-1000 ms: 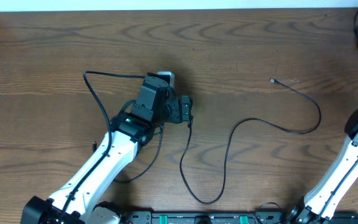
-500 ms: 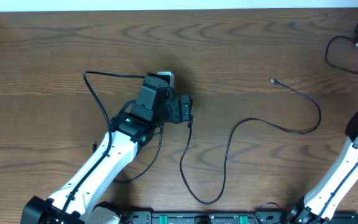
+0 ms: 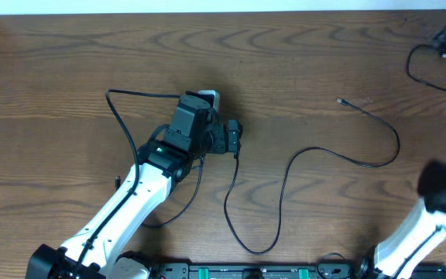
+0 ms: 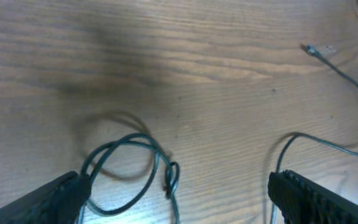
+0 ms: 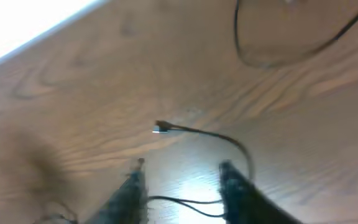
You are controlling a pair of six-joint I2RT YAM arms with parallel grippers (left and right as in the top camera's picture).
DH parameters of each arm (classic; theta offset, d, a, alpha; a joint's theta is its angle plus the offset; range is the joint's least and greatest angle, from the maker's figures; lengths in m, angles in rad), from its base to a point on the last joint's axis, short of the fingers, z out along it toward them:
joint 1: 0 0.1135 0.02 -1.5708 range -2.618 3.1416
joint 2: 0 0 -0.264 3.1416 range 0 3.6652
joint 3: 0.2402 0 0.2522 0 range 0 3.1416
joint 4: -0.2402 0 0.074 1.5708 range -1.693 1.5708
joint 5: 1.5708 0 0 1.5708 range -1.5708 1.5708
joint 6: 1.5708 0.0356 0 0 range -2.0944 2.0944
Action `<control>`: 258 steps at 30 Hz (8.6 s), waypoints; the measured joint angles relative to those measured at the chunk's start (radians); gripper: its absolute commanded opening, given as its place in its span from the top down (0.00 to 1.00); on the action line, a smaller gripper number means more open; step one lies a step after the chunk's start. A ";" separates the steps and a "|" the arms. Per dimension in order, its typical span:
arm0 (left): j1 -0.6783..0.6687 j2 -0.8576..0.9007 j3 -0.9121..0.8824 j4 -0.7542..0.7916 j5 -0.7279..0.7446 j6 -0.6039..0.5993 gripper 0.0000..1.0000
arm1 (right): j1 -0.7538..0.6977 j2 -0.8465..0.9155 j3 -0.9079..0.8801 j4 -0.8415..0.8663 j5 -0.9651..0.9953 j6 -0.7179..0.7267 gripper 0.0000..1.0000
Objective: Untangle cables
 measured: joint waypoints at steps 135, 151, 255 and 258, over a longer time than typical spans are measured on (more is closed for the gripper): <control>-0.111 0.303 0.010 0.733 -0.006 -0.336 0.92 | 0.011 -0.470 -1.880 1.388 -0.407 0.326 0.99; -0.164 0.448 0.010 0.750 -0.043 -0.596 0.92 | 0.135 -0.547 -1.880 1.369 -0.832 -0.031 0.99; -0.053 -0.178 0.011 -0.024 -0.174 0.009 0.00 | 0.249 0.354 -0.601 1.231 0.317 0.117 0.92; -0.052 -0.178 0.011 -0.025 -0.180 0.009 0.00 | 0.246 0.375 -0.601 1.197 0.323 0.137 0.65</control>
